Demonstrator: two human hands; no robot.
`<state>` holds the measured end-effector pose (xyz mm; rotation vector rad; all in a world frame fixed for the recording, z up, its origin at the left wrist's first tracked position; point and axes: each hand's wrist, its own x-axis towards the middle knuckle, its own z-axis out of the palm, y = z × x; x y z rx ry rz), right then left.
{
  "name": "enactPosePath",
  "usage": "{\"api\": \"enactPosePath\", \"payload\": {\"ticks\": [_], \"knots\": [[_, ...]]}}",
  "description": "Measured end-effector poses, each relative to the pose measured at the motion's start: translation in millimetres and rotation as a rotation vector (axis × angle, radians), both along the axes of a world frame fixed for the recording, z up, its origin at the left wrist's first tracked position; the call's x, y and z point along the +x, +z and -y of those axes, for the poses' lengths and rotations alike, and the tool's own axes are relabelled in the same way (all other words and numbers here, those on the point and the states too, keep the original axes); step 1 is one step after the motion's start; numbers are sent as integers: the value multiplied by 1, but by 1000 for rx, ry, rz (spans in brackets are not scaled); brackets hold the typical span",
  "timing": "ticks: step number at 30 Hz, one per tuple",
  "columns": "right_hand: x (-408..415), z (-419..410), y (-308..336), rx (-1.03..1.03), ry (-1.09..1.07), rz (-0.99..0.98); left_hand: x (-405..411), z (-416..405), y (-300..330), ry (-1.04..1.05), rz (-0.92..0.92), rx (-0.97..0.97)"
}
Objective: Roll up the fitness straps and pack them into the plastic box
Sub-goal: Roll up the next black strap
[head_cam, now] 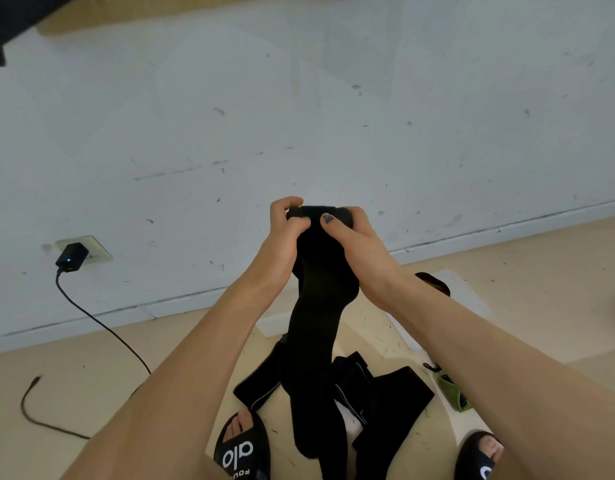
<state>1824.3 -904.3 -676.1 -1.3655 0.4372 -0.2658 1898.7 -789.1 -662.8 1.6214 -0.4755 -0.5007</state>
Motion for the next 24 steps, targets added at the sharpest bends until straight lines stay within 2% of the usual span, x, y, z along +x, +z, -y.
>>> {"api": "enactPosePath", "payload": {"ticks": [4, 10, 13, 16, 21, 24], "knots": [[-1, -3, -2, -86, -8, -10, 0, 0, -3, 10, -58, 66], [2, -3, -2, 65, 57, -106, 3, -2, -1, -14, 69, 18], [4, -3, -4, 94, 28, -88, 3, -2, 1, -18, 95, -19], [4, -1, -6, 50, -18, -48, 4, -2, 0, -48, 22, -30], [2, 1, -6, -144, -17, 8, 3, -1, -4, -33, -90, 38], [1, 2, -4, -65, 25, -20, 6, -3, -4, -17, -103, 22]]}}
